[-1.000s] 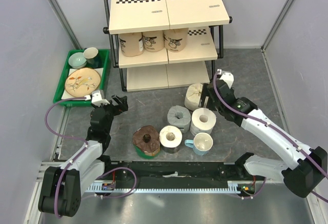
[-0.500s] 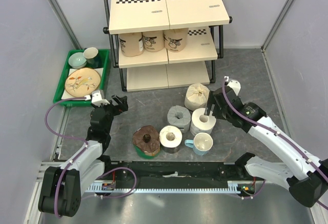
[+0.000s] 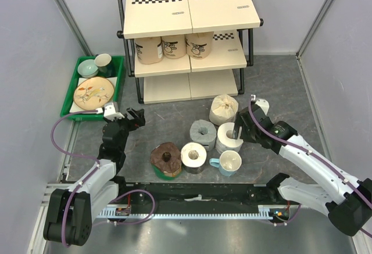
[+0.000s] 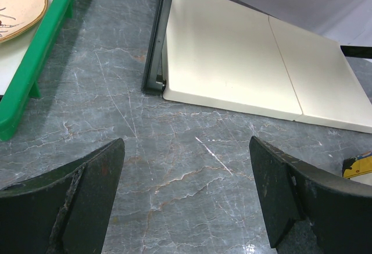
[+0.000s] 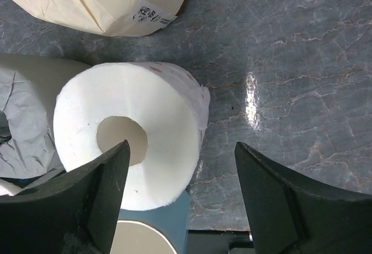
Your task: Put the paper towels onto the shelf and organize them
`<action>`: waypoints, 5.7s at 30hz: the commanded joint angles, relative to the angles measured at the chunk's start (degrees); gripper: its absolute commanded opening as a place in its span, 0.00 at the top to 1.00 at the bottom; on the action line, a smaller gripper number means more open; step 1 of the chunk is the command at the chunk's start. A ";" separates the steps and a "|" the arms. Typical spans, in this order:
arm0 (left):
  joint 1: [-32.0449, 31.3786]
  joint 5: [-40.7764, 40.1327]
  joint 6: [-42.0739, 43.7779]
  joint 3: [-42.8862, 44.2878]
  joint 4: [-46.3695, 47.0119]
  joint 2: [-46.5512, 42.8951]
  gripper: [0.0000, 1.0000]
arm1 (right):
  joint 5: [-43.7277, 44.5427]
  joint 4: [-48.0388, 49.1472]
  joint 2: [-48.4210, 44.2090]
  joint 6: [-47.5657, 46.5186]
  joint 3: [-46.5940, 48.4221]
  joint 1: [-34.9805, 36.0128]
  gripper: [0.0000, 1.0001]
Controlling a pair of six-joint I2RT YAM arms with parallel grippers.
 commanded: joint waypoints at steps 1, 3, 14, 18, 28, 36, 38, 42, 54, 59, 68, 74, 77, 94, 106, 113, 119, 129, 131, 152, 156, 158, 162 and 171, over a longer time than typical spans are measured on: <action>0.01 -0.57 -1.19 0.85 2.14 -0.11 0.05 | -1.19 3.06 0.40 1.04 -1.80 0.22 0.20; 0.01 -0.48 -1.19 0.85 2.14 -0.11 0.05 | -1.28 4.20 0.58 1.13 -2.76 0.22 0.20; 0.01 -0.48 -1.19 0.85 2.14 -0.11 0.05 | -0.85 6.75 1.02 1.57 -4.52 0.22 0.27; 0.01 -0.48 -1.19 0.85 2.05 -0.20 0.05 | -0.75 7.02 1.37 1.66 -4.52 0.22 0.35; 0.01 -0.48 -1.19 0.76 2.14 -0.28 0.05 | 0.21 6.75 -0.21 1.39 -3.74 0.22 0.60; 0.01 -0.48 -1.19 0.76 2.05 -0.20 0.05 | 9.34 6.23 -10.83 3.68 -0.84 0.22 0.73; 0.01 -0.48 -1.19 0.76 2.14 -0.28 0.05 | 13.28 4.48 -11.90 3.50 1.88 0.22 0.73; 0.01 -0.48 -1.19 0.67 2.14 -0.37 0.05 | 16.82 2.62 -12.17 2.36 7.15 0.14 0.72; 0.01 -0.48 -1.19 0.76 2.23 -0.20 0.05 | 22.62 14.30 -2.78 -6.60 21.13 0.14 0.72; 0.01 -0.48 -1.19 0.67 2.14 -0.37 0.05 | 23.33 22.48 2.85 -12.57 26.58 -0.04 0.72; 0.01 -0.66 -1.19 0.59 2.23 -0.37 0.05 | 14.65 31.71 13.74 -15.75 35.02 -6.45 0.72; 0.01 -0.66 -1.28 0.59 2.14 -0.46 0.05 | 10.15 34.26 21.39 -17.50 39.42 -9.80 0.72; 0.01 -0.66 -1.28 0.59 2.14 -0.37 0.05 | 9.10 34.26 24.65 -19.17 41.96 -10.24 0.72; 0.01 -0.74 -1.37 0.59 2.23 -0.46 0.05 | 4.70 37.78 30.54 -18.30 44.60 -13.31 0.72; 0.01 -0.74 -1.37 0.67 2.14 -0.37 0.05 | 3.12 38.30 33.10 -17.33 45.40 -14.28 0.72; 0.01 -0.83 -1.28 0.67 2.14 -0.28 0.05 | 2.59 38.75 33.54 -17.24 44.34 -14.63 0.62; 0.01 -0.75 -1.37 0.67 2.05 -0.28 0.05 | 2.68 39.62 32.57 -17.07 43.73 -14.89 0.62; 0.01 -0.83 -1.37 0.59 2.05 -0.37 0.05 | 2.68 39.89 30.90 -17.07 43.73 -14.98 0.62; 0.01 -0.83 -1.37 0.59 2.14 -0.37 0.05 | 2.68 39.98 30.72 -17.15 43.55 -14.90 0.62; 0.01 -0.83 -1.37 0.59 2.14 -0.55 0.05 | 2.15 39.97 29.14 -16.98 42.32 -14.89 0.58; 0.01 -0.83 -1.28 0.59 2.14 -0.46 0.05 | 2.15 39.71 29.14 -17.07 41.97 -14.98 0.57; 0.01 -0.92 -1.37 0.59 2.14 -0.55 0.05 | 2.06 39.63 29.14 -17.07 41.71 -14.98 0.57; 0.01 -0.83 -1.37 0.59 2.14 -0.46 0.05 | 2.06 39.62 29.14 -16.89 41.36 -14.98 0.57; 0.01 -0.83 -1.37 0.67 2.05 -0.37 0.05 | 2.06 39.71 29.41 -17.15 41.62 -14.98 0.39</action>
